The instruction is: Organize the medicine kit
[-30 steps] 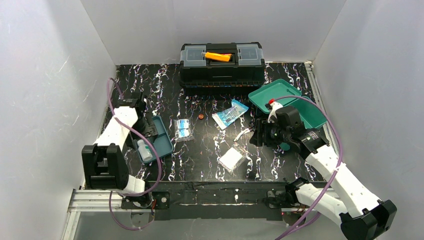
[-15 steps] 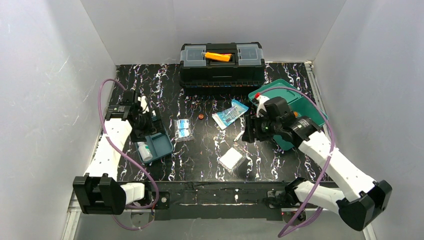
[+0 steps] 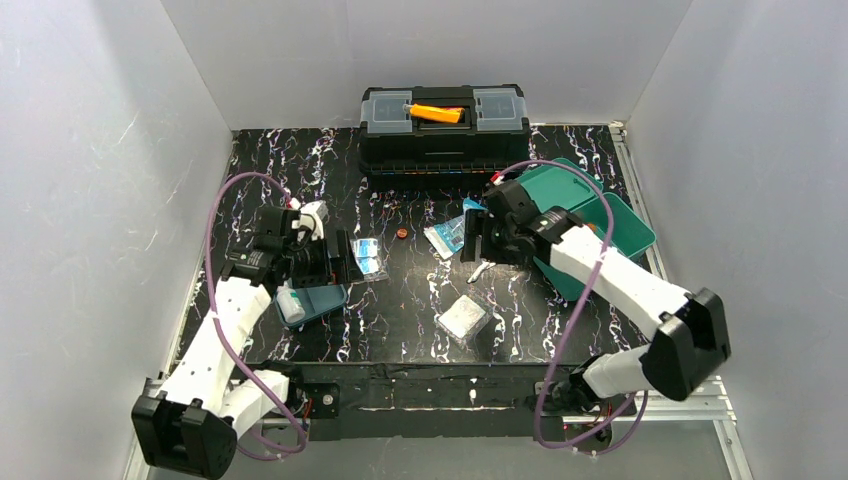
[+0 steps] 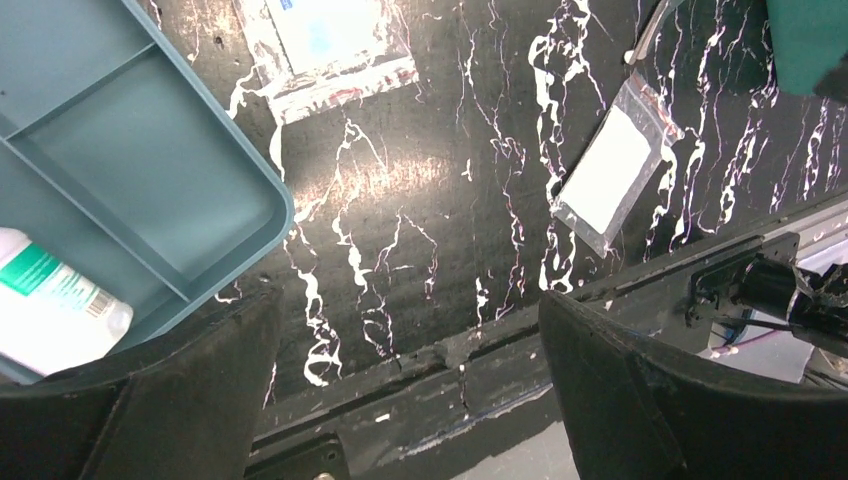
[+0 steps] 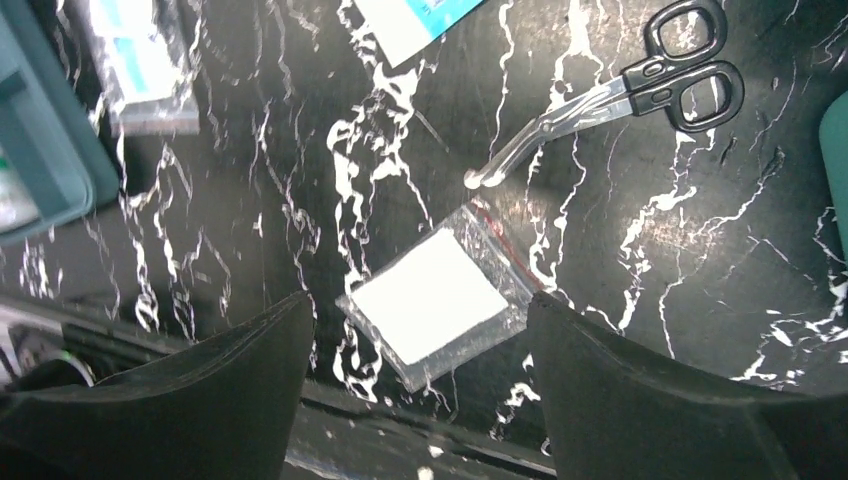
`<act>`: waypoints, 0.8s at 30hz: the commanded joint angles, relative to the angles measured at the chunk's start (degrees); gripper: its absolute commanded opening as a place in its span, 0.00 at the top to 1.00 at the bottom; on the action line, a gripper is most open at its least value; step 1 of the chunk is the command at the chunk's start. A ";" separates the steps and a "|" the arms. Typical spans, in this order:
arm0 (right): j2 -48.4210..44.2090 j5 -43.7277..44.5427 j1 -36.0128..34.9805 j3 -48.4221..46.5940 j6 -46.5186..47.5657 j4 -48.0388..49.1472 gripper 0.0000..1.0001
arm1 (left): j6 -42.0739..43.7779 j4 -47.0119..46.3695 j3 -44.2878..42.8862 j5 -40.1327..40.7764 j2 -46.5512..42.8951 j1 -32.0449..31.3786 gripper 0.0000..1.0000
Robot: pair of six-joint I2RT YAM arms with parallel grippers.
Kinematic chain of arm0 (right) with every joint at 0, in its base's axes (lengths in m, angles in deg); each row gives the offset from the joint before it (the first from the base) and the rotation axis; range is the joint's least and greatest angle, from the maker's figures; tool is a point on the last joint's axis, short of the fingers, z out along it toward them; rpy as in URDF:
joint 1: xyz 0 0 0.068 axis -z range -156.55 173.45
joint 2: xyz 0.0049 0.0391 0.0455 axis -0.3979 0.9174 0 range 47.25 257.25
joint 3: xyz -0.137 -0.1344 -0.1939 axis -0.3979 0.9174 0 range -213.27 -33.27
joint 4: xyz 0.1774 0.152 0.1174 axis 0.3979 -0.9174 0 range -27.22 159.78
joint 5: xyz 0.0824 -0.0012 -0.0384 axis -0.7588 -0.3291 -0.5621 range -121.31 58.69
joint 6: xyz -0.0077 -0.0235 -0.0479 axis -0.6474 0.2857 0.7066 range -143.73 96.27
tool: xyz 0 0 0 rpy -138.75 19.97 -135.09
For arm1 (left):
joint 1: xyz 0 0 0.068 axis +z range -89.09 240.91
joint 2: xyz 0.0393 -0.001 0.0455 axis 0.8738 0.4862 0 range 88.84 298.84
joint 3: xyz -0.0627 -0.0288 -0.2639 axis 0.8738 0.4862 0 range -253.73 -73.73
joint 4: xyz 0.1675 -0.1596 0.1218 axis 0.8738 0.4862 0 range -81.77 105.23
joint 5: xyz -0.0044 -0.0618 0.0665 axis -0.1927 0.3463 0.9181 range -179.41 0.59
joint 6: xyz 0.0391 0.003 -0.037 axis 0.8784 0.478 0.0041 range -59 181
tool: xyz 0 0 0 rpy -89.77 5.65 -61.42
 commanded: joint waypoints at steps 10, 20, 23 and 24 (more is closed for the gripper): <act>22.54 16.40 -0.28 -17.37 -17.79 2.34 0.12 | -2.27 -6.71 7.19 -0.74 -9.50 -0.68 0.02; 35.60 21.59 0.72 -29.37 -26.82 -4.63 0.13 | -2.69 -6.24 7.11 -1.08 -8.89 -1.90 0.02; 37.79 22.52 1.30 -31.22 -28.90 -5.67 0.14 | -2.81 -5.94 7.09 -0.41 -8.70 -2.33 0.02; 38.45 22.59 1.56 -31.68 -29.68 -6.06 0.15 | -2.92 -5.72 7.11 0.00 -8.54 -2.38 0.02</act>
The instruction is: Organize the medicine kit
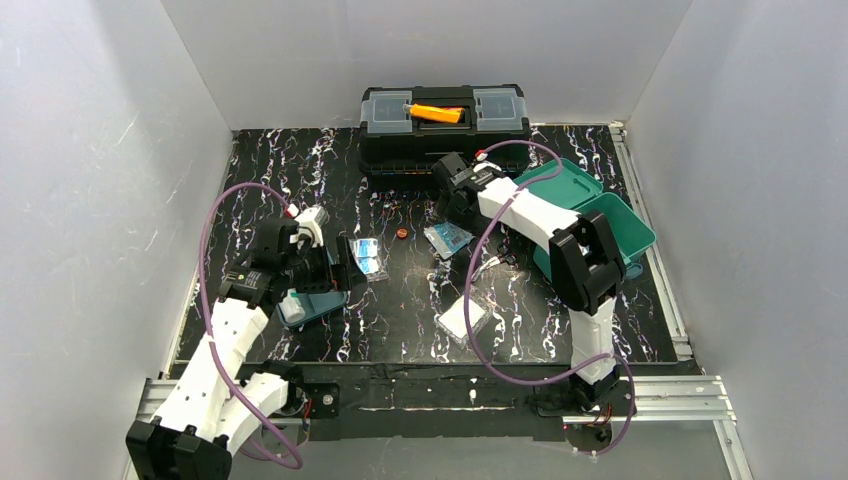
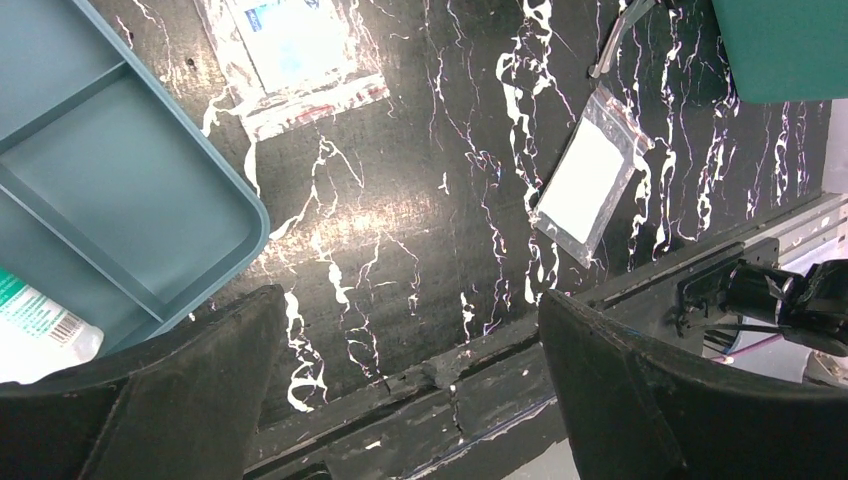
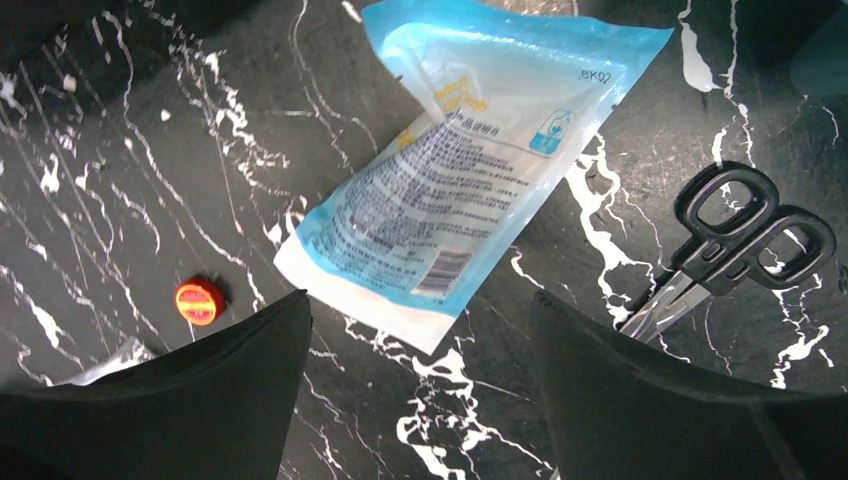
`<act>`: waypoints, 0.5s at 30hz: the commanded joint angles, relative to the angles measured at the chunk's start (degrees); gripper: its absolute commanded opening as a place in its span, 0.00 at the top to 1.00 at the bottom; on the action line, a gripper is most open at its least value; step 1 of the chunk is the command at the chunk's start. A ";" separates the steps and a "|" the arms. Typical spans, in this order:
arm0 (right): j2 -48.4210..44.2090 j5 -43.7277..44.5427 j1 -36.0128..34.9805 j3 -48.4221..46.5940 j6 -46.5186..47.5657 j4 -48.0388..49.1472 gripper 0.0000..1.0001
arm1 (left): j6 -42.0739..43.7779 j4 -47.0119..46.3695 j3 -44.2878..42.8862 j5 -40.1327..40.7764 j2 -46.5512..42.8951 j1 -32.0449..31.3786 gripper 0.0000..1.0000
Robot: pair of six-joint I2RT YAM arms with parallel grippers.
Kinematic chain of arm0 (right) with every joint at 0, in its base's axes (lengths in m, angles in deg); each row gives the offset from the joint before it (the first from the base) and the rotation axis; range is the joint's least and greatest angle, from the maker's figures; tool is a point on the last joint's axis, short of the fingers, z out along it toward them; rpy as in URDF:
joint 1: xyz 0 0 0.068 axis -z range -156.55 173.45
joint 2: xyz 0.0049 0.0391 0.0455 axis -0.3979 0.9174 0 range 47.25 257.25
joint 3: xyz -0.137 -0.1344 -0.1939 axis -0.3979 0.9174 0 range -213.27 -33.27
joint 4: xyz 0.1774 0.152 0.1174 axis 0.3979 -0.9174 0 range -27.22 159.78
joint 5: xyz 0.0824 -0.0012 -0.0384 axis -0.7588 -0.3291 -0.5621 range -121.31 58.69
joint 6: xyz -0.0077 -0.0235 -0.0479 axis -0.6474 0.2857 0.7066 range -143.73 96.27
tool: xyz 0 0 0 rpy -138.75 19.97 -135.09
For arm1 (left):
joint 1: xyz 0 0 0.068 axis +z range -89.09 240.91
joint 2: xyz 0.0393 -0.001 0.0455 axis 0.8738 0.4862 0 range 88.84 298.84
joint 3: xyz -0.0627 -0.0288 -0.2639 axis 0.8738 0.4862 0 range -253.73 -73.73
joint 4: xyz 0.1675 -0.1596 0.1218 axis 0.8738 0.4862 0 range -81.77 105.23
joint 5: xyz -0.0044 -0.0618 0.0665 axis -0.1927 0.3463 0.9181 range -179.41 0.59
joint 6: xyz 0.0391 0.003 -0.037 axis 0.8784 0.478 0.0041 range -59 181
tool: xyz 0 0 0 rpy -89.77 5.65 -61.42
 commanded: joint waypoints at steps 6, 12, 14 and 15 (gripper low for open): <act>4.74 5.08 2.49 -5.49 -9.64 -4.68 0.16 | -0.42 1.35 0.11 1.49 -0.54 -1.36 0.02; 8.66 4.84 3.08 -8.32 -10.58 -5.21 0.18 | -0.42 1.80 -0.05 2.15 -0.25 -2.32 0.02; 10.23 4.62 3.12 -9.56 -10.77 -6.10 0.20 | -0.47 1.95 -0.05 2.71 -0.30 -2.38 0.02; 10.70 4.44 3.13 -9.80 -10.86 -6.16 0.21 | -0.42 1.96 -0.06 2.94 -0.33 -2.45 0.02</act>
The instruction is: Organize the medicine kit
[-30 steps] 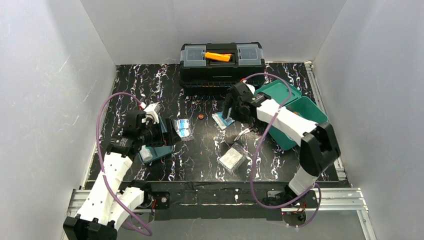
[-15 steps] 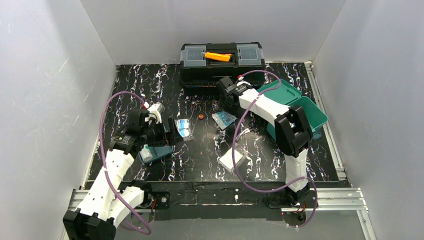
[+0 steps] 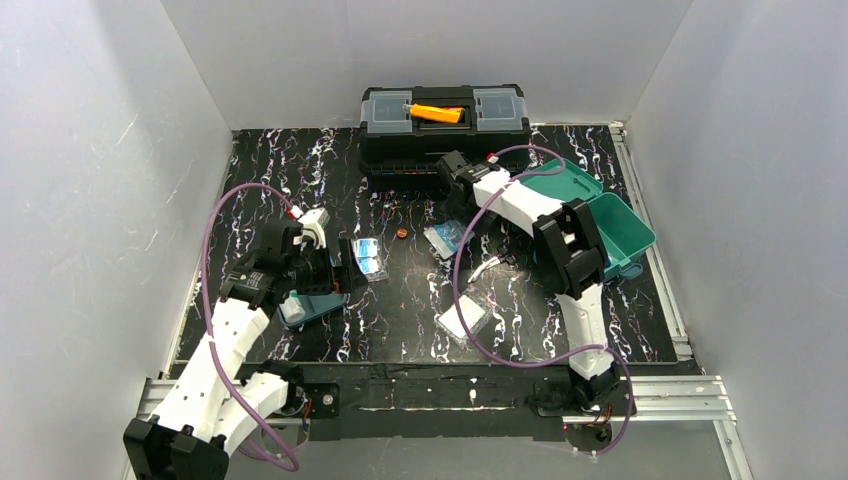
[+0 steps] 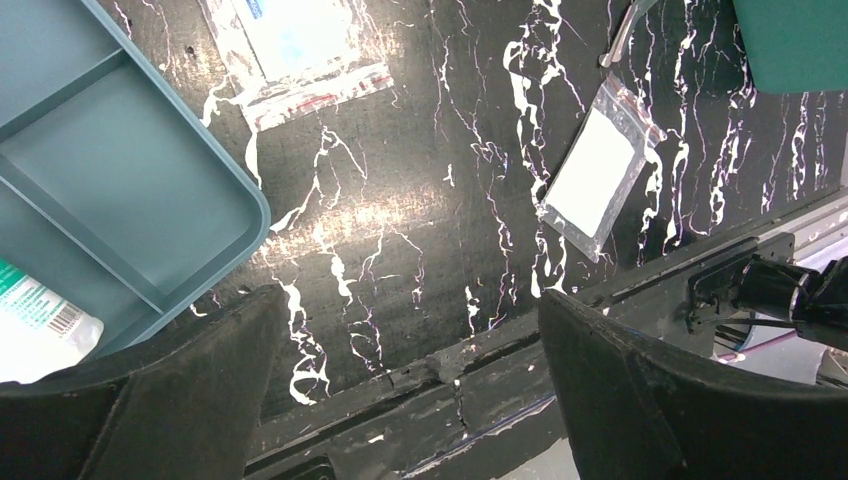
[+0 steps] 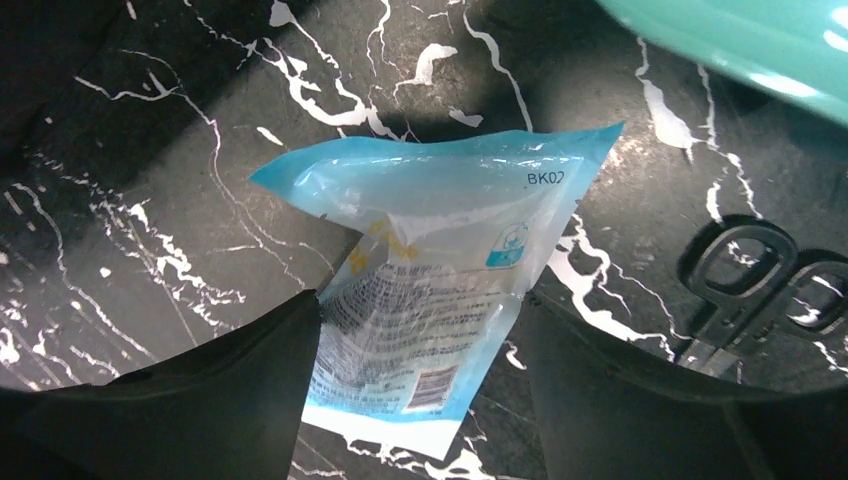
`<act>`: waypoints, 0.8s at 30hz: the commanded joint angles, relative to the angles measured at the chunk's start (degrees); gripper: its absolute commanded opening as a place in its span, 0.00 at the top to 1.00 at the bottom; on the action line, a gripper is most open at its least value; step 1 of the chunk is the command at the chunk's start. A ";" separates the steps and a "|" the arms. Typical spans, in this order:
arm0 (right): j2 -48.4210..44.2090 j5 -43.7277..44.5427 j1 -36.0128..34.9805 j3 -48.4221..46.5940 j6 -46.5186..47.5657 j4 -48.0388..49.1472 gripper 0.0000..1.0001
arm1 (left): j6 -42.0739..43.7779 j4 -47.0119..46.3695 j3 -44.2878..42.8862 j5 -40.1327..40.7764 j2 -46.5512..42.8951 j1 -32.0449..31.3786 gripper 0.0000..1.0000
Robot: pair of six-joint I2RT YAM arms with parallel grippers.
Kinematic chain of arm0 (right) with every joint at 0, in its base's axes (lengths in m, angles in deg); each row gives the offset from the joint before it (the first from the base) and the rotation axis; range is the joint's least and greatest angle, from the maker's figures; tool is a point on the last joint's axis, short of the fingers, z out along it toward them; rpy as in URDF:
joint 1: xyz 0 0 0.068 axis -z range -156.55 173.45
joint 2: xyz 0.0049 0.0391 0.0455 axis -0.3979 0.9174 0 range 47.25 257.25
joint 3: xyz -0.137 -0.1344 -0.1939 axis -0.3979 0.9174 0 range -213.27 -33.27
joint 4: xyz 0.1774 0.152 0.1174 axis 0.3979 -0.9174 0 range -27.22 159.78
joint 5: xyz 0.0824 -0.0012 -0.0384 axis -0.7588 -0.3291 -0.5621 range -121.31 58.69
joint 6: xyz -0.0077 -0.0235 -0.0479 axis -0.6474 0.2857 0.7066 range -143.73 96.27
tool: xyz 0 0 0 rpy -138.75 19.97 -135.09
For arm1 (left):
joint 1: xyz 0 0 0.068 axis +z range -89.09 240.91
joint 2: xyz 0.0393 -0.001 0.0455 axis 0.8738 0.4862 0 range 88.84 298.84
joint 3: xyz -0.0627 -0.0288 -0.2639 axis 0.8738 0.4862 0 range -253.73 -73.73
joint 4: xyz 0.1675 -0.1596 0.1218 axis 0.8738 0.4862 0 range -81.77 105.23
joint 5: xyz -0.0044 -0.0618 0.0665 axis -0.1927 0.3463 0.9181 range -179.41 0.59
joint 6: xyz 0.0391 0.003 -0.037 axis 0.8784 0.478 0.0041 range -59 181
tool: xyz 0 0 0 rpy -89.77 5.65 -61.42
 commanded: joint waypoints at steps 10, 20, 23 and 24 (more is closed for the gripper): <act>1.16 -0.91 -0.06 -0.87 0.25 0.39 0.78 | 0.10 1.64 -0.12 2.00 0.54 -0.67 0.02; -8.82 -3.69 -2.70 5.41 6.73 4.04 0.99 | 0.08 1.59 -0.08 2.03 1.84 -0.65 0.02; -13.47 -6.31 -3.06 8.89 8.88 6.10 0.99 | 0.10 1.60 -0.05 1.59 2.50 -0.79 0.02; -15.07 -7.44 -3.05 10.04 9.49 6.61 0.99 | 0.05 1.55 -0.06 1.59 2.67 -0.87 0.02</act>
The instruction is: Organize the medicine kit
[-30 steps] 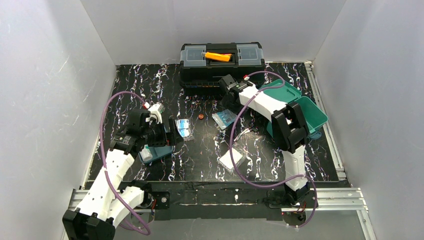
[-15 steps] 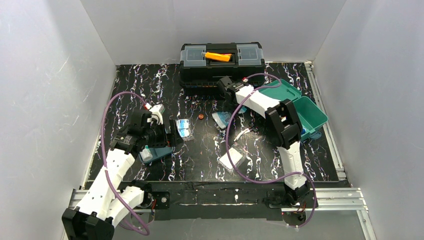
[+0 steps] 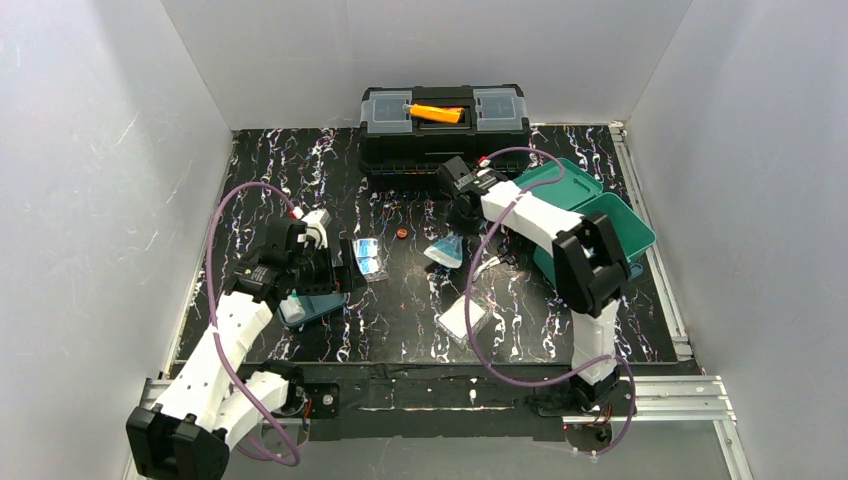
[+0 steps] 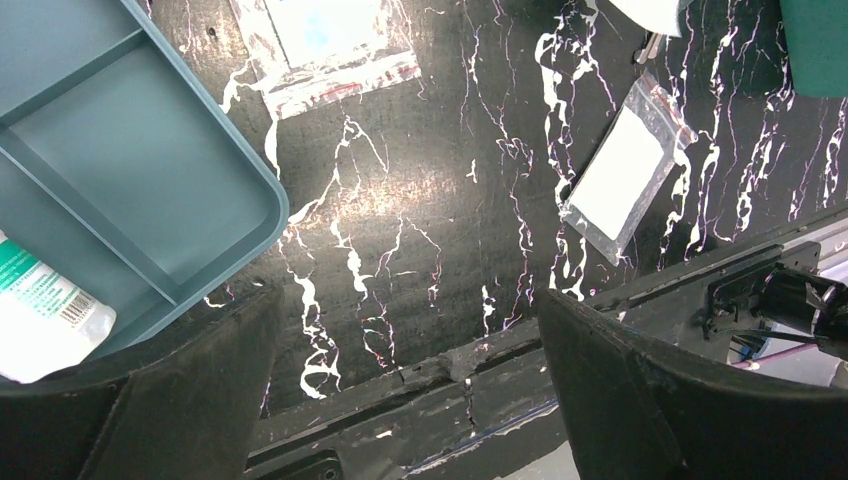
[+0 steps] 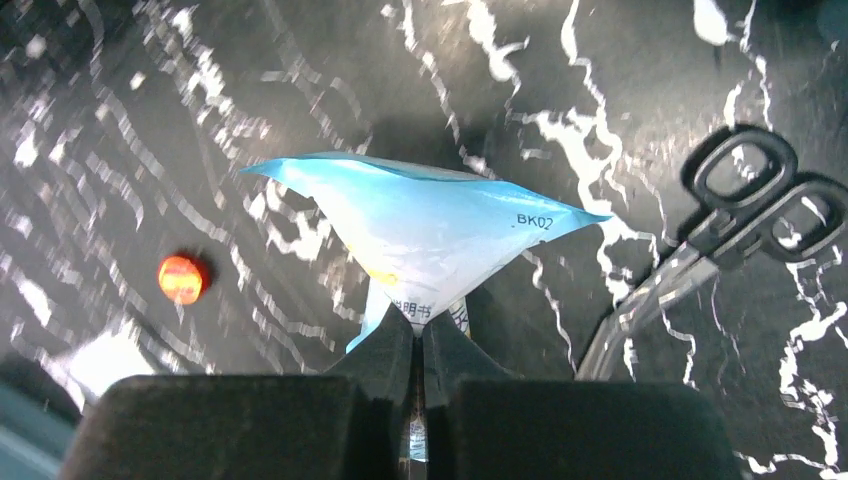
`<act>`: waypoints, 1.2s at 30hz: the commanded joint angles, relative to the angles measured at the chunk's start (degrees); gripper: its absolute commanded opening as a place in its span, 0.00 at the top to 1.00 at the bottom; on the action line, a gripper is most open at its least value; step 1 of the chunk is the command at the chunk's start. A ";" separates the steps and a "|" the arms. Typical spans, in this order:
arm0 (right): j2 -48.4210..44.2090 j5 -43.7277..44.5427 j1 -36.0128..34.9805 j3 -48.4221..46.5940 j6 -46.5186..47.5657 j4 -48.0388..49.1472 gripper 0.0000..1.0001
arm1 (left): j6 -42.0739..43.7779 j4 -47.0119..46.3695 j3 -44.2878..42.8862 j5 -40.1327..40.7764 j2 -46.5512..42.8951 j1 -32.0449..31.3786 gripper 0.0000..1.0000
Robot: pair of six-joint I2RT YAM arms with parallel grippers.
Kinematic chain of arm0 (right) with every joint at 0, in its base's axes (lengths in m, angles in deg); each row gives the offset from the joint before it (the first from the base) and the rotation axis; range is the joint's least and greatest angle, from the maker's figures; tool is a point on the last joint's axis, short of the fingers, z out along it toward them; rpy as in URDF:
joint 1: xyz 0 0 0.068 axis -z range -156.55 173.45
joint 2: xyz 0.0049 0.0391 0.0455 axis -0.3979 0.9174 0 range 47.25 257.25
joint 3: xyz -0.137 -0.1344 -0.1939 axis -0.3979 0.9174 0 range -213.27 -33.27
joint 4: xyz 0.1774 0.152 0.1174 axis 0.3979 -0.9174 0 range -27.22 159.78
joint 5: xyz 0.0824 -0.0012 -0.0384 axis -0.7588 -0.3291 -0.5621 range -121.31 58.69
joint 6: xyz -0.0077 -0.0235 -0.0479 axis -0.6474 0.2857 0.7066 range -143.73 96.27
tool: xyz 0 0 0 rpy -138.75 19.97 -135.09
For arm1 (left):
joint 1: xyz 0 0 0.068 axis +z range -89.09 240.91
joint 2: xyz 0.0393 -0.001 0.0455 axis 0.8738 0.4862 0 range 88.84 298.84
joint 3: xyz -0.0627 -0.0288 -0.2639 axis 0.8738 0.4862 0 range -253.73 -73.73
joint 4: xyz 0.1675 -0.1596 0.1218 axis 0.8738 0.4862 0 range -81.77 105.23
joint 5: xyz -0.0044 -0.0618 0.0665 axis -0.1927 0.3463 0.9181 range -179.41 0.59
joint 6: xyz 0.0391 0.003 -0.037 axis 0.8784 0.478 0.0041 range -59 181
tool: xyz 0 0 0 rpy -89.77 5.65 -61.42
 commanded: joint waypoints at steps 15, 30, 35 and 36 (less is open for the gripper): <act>-42.69 2.19 1.85 14.04 13.75 -6.74 0.99 | 0.12 1.42 -0.26 0.82 3.65 -0.83 0.02; -49.47 -12.48 40.21 23.14 26.38 -6.63 0.99 | -0.10 1.76 -0.27 1.52 2.98 -2.08 0.02; -46.68 -16.50 44.95 25.38 28.68 -1.97 0.99 | -0.10 1.77 -0.30 1.45 2.77 -2.11 0.02; -45.17 -16.87 45.80 25.21 29.09 -1.69 0.99 | -0.02 1.77 -0.32 1.48 2.89 -2.12 0.02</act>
